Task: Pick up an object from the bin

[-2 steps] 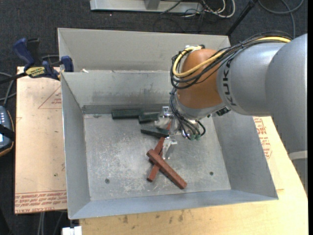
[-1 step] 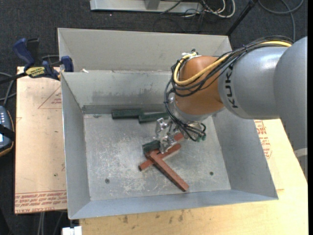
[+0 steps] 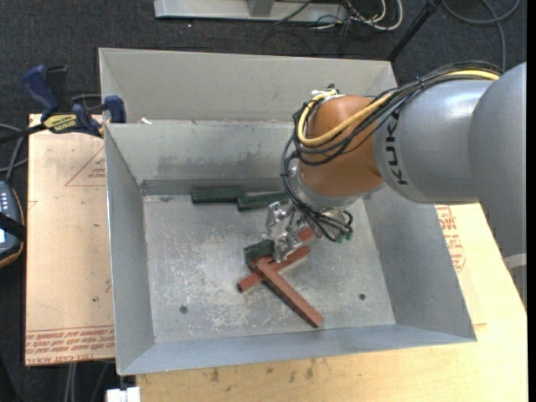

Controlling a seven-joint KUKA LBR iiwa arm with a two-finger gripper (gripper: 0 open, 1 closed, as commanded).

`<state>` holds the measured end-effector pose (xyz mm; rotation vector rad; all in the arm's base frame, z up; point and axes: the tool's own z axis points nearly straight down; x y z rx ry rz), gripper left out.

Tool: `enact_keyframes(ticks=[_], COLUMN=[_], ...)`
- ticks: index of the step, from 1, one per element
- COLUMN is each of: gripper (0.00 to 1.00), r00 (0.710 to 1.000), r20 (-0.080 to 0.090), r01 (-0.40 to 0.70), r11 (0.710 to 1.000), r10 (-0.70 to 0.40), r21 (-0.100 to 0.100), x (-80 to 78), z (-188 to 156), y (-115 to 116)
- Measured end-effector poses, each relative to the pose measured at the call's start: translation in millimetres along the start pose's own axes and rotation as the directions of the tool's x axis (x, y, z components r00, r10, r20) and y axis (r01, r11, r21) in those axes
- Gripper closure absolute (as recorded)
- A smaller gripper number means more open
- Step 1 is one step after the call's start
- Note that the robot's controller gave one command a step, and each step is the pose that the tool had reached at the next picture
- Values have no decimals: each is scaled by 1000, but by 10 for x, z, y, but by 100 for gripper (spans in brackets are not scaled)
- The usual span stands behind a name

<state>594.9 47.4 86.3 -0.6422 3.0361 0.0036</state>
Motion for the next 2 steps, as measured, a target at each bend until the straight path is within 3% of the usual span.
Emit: enact_keyframes(ticks=[1, 2], gripper=[100, 100], r00=[1000, 1000], r20=[-2, -23], r01=[0, 1], r11=[1000, 1000], r10=[0, -1], r21=[0, -3], x=[2, 14], z=[-25, -186], y=[2, 4])
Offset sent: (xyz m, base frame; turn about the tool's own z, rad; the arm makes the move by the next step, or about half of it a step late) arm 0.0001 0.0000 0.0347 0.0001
